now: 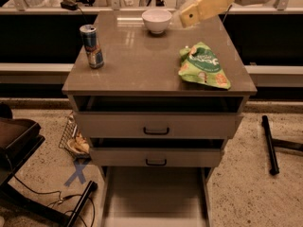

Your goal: Place redbull can into bottom drawer

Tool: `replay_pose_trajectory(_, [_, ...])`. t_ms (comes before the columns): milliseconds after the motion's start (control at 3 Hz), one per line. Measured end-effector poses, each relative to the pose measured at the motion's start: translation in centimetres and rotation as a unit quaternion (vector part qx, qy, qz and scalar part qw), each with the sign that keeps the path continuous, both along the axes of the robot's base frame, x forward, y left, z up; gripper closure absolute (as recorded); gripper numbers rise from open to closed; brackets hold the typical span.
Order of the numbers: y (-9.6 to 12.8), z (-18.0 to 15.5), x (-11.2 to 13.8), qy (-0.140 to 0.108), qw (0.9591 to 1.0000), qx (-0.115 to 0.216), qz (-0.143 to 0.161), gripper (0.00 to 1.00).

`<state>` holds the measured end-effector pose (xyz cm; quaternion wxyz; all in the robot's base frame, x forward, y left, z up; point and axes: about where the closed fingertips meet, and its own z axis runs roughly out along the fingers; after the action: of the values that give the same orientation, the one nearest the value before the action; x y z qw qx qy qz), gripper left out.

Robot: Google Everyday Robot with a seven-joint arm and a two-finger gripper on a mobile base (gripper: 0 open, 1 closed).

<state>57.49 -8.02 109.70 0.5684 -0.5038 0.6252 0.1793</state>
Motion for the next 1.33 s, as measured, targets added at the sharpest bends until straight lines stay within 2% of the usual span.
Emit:
replay_pose_trajectory(333, [6.3, -1.3, 2.4, 0.001, 0.9998, -0.015, 0.016, 0.0])
replay_pose_trajectory(667, [12.1, -4.3, 4.8, 0.013, 0.9991, 0.021, 0.034, 0.0])
replay_pose_trajectory(1000, [18.3, -8.3, 6.2, 0.042, 0.9946, 0.081, 0.051, 0.0])
replay_pose_trajectory(1333, [23.3, -14.1, 8.2, 0.082, 0.987, 0.13, 0.046, 0.0])
